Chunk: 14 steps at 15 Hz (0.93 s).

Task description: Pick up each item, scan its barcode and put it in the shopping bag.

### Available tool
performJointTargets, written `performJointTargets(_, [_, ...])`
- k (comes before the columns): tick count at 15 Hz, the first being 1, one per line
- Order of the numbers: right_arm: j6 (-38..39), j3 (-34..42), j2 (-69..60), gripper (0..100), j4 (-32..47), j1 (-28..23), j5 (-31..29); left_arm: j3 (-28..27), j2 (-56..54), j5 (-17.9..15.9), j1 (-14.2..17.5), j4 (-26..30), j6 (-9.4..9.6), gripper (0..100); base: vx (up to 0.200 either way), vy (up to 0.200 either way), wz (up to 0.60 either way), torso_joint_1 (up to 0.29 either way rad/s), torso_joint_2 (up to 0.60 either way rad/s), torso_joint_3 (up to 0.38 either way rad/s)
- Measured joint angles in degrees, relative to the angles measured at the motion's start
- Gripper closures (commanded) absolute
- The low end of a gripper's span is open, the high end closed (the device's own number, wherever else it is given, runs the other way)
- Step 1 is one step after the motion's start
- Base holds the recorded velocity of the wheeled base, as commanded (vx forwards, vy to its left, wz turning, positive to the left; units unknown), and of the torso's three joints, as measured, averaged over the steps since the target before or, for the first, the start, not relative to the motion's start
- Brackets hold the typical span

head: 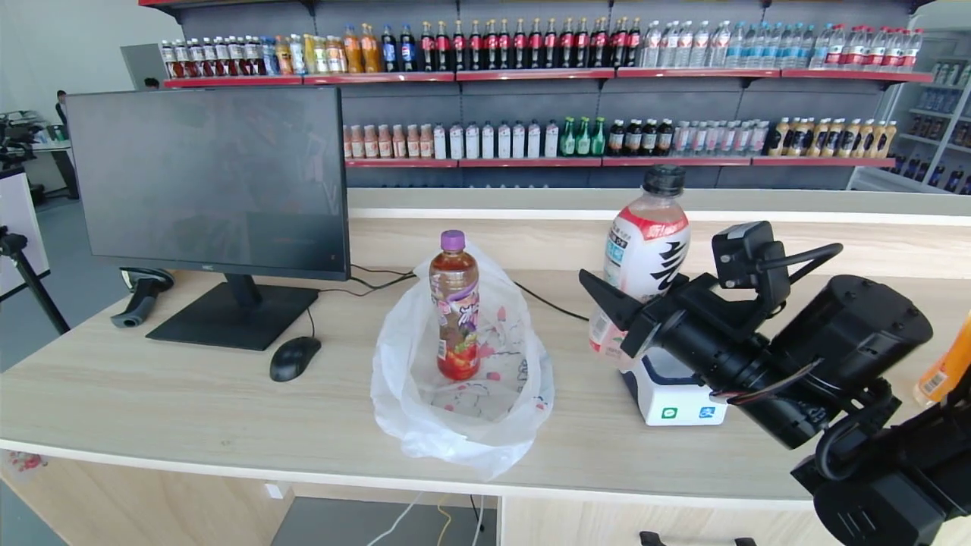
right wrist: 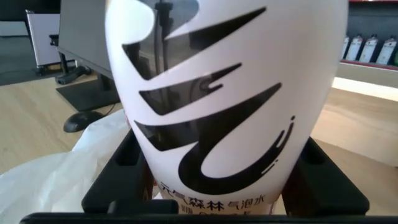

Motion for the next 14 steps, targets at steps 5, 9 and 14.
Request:
performJointTargets(5, [2.4,2.5,-1.4,100,-0.1,-1.0,-0.3,0.0,0.0,0.0,0.0,0.0,-0.1,0,0.0,0.2,0.0,0.007,0.0,0.002])
performJointTargets(9, [2.5,1.6,-1.1,100,0.1,-1.9,-0.3,0.0,0.0,0.0,0.0,0.0,-0.1,0,0.0,0.1,0.0,0.004,0.0,0.0])
performJointTargets(14, [2.7,-1.6,2.2,100,-0.1,-2.1,-0.3,0.0,0.0,0.0,0.0,0.0,-0.11,0,0.0,0.0,0.0,0.0,0.0,0.0])
